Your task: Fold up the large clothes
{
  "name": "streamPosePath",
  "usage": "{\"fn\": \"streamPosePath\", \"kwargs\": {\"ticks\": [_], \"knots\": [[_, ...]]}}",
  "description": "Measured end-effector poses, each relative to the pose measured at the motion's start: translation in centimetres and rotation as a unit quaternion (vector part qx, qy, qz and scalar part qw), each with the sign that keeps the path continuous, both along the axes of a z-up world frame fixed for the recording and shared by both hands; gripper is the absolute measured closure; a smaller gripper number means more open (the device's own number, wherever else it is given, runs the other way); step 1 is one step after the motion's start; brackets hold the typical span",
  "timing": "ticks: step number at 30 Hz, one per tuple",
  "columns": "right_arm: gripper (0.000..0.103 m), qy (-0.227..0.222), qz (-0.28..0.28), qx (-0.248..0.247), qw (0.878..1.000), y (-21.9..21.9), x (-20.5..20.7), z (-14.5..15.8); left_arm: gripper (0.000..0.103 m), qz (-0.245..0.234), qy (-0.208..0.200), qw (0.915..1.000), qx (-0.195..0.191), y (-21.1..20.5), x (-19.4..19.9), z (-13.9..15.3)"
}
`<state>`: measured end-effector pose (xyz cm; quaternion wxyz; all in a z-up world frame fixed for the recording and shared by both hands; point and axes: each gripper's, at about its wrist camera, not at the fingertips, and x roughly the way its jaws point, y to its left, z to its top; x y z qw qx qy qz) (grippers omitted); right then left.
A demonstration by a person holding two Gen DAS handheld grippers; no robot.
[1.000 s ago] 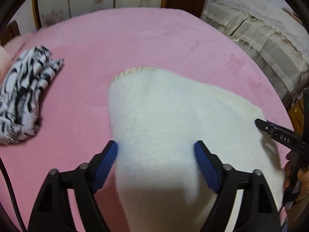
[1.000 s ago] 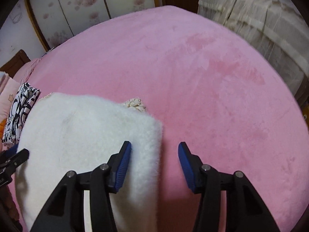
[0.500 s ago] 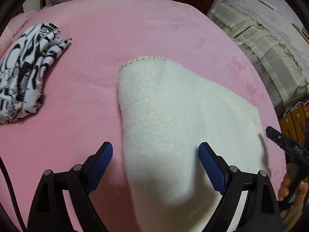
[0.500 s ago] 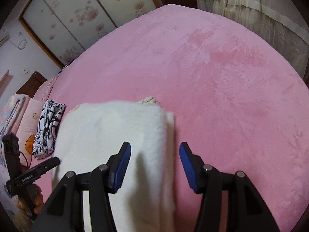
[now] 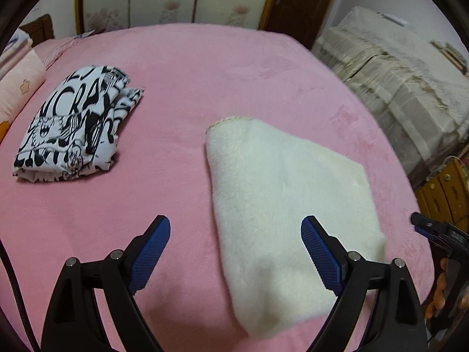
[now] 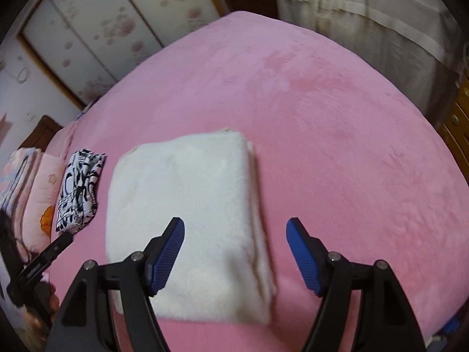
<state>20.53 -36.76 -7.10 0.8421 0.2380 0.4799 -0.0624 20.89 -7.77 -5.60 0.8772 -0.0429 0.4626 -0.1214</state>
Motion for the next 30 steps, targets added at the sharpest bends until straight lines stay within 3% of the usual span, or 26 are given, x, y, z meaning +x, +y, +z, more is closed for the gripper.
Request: {"fn": "streamPosePath", "kwargs": {"ticks": [3,6,9,11,13,15,18,21,26,28,30], "knots": [[0.031,0.009,0.027,0.003,1.000,0.2,-0.6,0.2,0.013,-0.026,-0.048,0.9982,-0.026,0.8,-2.2,1.8],[0.031,-0.023,0.060,-0.042,0.997,0.9,-1.5,1.3,0.013,-0.046,-0.045,0.9978,-0.013,0.8,-3.2,2.7],[0.022,-0.053,0.093,-0.072,0.992,1.6,-2.2,2.7,0.013,-0.083,0.013,0.9960,-0.031,0.2,-3.2,2.4],[0.010,-0.078,0.107,-0.096,0.987,2.1,-2.6,3.5,0.013,-0.084,0.058,0.9936,-0.048,0.2,-2.8,1.4],[0.000,-0.077,0.131,-0.108,0.982,2.6,-2.2,3.6,0.013,-0.076,0.075,0.9926,-0.057,0.4,-2.5,0.6],[0.000,-0.061,0.143,-0.115,0.981,3.0,-1.7,3.1,0.013,-0.068,0.085,0.9924,-0.058,0.6,-2.0,-0.2],[0.000,-0.040,0.156,-0.127,0.979,3.1,-0.9,1.7,0.013,-0.072,0.132,0.9855,-0.078,0.6,-0.8,-2.5],[0.000,-0.021,0.164,-0.096,0.982,2.6,-0.2,-0.1,0.013,-0.080,0.155,0.9804,-0.092,0.4,0.1,-4.7],[0.000,0.016,0.155,0.031,0.987,-0.1,2.2,-5.1,0.013,-0.081,0.189,0.9687,-0.138,0.2,1.5,-8.7],[0.000,0.032,0.150,0.083,0.985,-1.2,3.4,-7.6,0.011,-0.089,0.201,0.9629,-0.157,-0.2,2.4,-10.5],[0.000,0.047,0.146,0.124,0.980,-1.9,4.6,-9.9,0.006,-0.094,0.197,0.9628,-0.159,-0.7,3.0,-11.5]]}}
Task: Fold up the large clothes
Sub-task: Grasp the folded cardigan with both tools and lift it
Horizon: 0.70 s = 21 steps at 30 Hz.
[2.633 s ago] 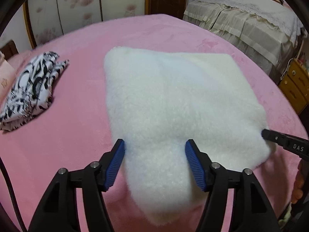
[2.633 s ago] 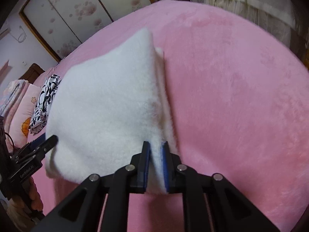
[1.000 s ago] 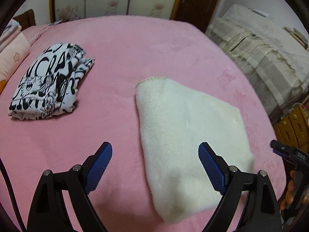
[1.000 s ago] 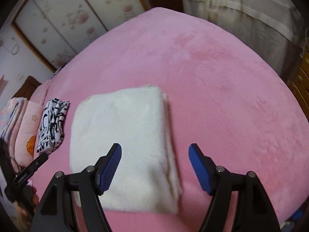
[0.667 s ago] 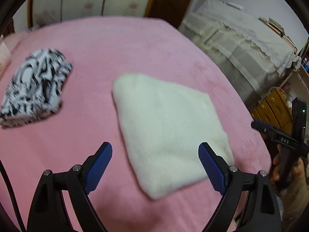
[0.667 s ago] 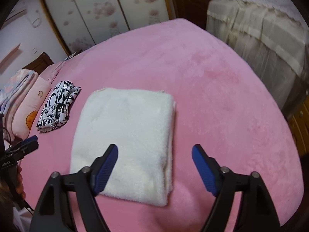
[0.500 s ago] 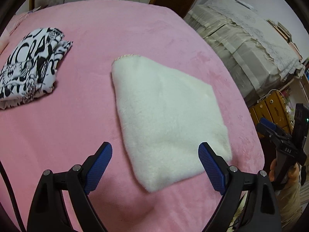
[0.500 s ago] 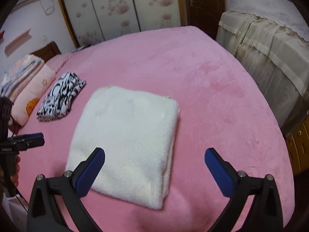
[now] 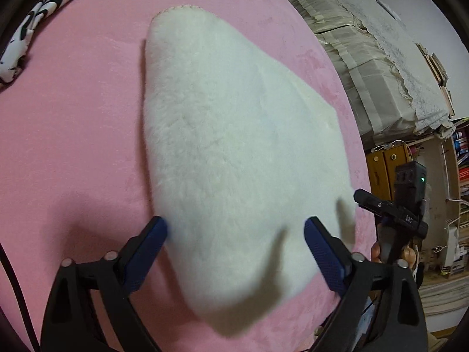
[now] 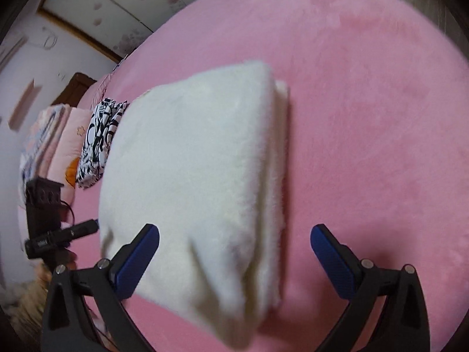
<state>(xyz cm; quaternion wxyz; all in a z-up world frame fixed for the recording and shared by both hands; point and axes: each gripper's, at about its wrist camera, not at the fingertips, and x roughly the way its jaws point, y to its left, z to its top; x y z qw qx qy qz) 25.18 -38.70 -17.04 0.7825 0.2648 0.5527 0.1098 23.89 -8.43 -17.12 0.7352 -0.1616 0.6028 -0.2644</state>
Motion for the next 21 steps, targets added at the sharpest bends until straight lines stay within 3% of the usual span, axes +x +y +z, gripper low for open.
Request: {"fn": "streamPosePath", "kwargs": {"ticks": [3,7,13,21], "knots": [[0.000,0.019,0.003,0.065,0.998,-0.7,1.9,-3.2,0.004,0.007,-0.011,0.9999,-0.003,-0.2,0.7,-1.1],[0.000,0.012,0.009,0.127,0.992,-0.2,3.9,-5.4,0.000,0.004,0.001,0.9997,-0.023,-0.5,2.0,-3.2],[0.000,0.007,0.062,0.075,0.995,2.4,5.2,-5.9,0.000,0.000,0.046,0.9970,-0.062,-1.0,2.8,-6.4],[0.000,-0.030,0.068,0.053,0.996,3.0,4.1,-5.6,0.000,0.003,0.034,0.9990,-0.028,-2.6,2.3,-5.6]]}}
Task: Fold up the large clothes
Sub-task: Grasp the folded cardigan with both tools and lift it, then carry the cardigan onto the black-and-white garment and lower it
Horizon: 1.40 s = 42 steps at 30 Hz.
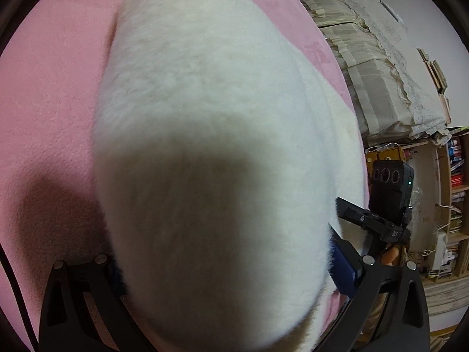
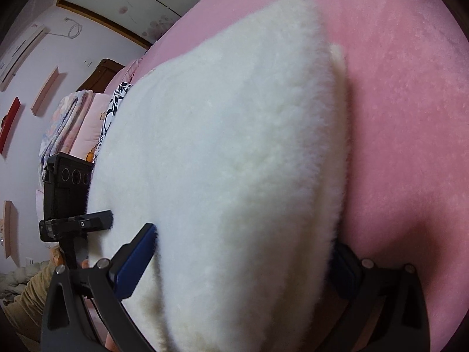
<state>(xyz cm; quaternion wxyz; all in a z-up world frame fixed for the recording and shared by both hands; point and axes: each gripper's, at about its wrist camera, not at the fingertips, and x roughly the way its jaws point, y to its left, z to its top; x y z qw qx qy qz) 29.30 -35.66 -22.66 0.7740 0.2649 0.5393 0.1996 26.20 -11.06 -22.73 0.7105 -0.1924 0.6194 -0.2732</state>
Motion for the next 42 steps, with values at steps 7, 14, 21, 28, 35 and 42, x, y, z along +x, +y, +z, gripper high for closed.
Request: {"fn": "streamPosePath", "kwargs": {"ticks": [7,14,21,28,35,42], "knots": [[0.024,-0.032,-0.011,-0.032,0.999,0.1,-1.0,1.2,0.009,0.014,-0.030,0.9977,0.059,-1.7,-0.6,2.0],[0.055,-0.055,-0.022,-0.081,0.995,1.1,-2.4,4.4,0.031,0.012,-0.092,0.9901,0.105,-3.0,-1.6,6.2],[0.058,-0.052,-0.010,-0.076,0.996,6.1,-6.6,8.3,0.033,0.002,-0.105,0.9883,0.111,0.0,-5.4,10.7],[0.058,-0.056,0.045,-0.038,0.997,15.3,-10.0,11.1,0.033,0.025,-0.082,0.9886,0.124,8.6,-11.2,14.9],[0.058,-0.076,0.099,0.007,0.992,24.8,-6.7,14.1,0.033,0.075,-0.104,0.9791,0.158,21.0,-11.8,20.0],[0.058,-0.134,0.120,0.016,0.984,32.3,1.2,18.8,0.033,0.097,-0.170,0.9654,0.172,31.0,-5.2,25.4]]}}
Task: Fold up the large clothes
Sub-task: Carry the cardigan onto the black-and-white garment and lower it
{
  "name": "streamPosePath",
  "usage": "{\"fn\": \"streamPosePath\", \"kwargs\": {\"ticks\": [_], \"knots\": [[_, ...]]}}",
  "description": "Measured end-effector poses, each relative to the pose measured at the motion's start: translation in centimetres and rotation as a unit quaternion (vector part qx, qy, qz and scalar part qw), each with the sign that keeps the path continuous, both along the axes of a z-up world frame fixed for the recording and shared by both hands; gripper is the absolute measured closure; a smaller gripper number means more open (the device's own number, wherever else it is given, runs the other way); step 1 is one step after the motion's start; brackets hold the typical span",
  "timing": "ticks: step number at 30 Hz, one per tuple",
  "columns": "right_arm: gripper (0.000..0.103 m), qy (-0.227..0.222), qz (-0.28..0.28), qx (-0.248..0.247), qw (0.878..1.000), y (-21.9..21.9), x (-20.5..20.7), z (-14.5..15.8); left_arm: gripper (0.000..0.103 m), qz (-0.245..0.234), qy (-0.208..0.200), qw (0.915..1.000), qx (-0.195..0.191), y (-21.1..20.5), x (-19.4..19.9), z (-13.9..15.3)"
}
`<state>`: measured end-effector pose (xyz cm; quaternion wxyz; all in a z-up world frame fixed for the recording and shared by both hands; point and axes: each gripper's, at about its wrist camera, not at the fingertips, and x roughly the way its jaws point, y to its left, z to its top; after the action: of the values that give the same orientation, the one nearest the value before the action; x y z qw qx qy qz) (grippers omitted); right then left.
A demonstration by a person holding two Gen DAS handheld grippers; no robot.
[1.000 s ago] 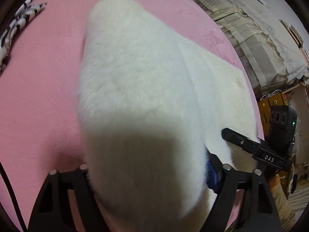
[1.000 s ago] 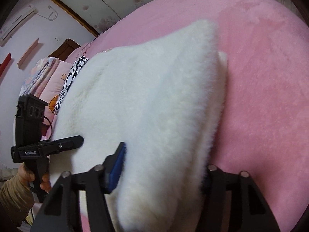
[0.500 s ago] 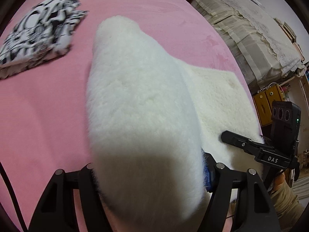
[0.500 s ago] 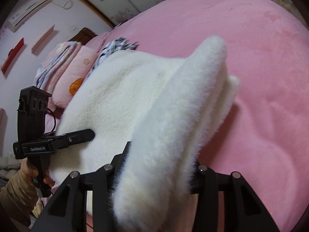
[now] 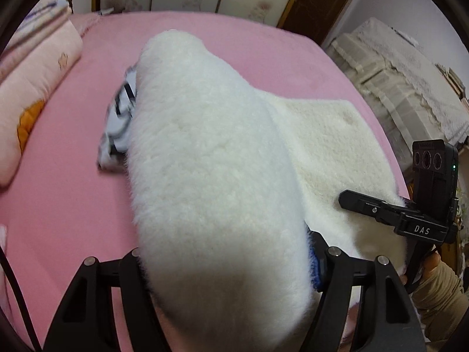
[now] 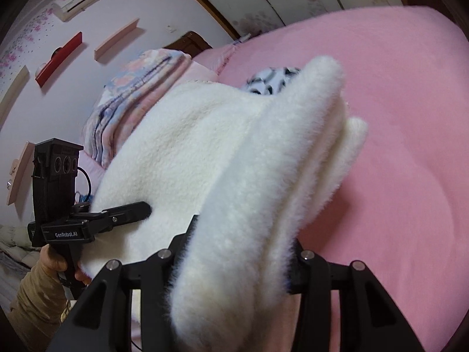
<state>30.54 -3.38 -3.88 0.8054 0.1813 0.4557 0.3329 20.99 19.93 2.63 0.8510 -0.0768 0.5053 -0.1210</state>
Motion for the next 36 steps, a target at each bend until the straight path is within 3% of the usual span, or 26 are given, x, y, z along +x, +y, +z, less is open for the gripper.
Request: {"fn": "streamPosePath", "kwargs": {"ticks": [4,8,12,14,16,18,20,22,27,32,36], "knots": [[0.058,-0.046,-0.009,0.003,0.999,3.5,7.4,2.0,0.033,0.005,-0.045,0.9990,0.003,4.1,7.3,1.6],[0.059,-0.067,-0.032,0.008,0.997,5.9,14.5,1.5,0.033,0.010,-0.053,0.9985,-0.005,7.5,14.8,0.7],[0.059,-0.060,-0.051,0.004,0.997,8.1,20.7,-1.7,0.029,0.024,-0.025,0.9993,-0.014,10.2,22.3,-3.6],[0.058,-0.046,-0.063,-0.021,0.997,9.3,22.9,-4.7,0.027,0.052,0.002,0.9986,0.005,11.3,25.0,-7.5],[0.057,-0.010,-0.067,-0.062,0.996,10.7,24.6,-8.5,0.015,0.085,0.033,0.9945,0.053,11.5,26.9,-11.8],[0.049,-0.004,-0.080,-0.075,0.994,11.0,24.9,-10.8,0.000,0.096,0.006,0.9927,0.073,11.4,27.0,-13.1],[0.035,-0.004,-0.097,-0.061,0.993,10.2,24.6,-12.0,0.000,0.093,-0.019,0.9940,0.054,11.8,26.7,-13.4],[0.030,0.007,-0.093,-0.049,0.994,9.5,24.6,-12.5,0.000,0.091,-0.024,0.9947,0.041,12.2,26.5,-13.4],[0.029,0.011,-0.080,-0.068,0.994,8.5,23.5,-11.0,0.000,0.088,-0.048,0.9932,0.060,12.8,24.2,-12.0],[0.029,-0.039,-0.107,-0.127,0.985,6.7,20.4,-6.1,0.000,0.121,-0.082,0.9839,0.103,12.9,20.8,-9.3],[0.035,-0.085,-0.102,-0.124,0.983,7.0,18.4,-3.0,0.006,0.147,-0.128,0.9774,0.082,13.6,18.0,-6.6]]}}
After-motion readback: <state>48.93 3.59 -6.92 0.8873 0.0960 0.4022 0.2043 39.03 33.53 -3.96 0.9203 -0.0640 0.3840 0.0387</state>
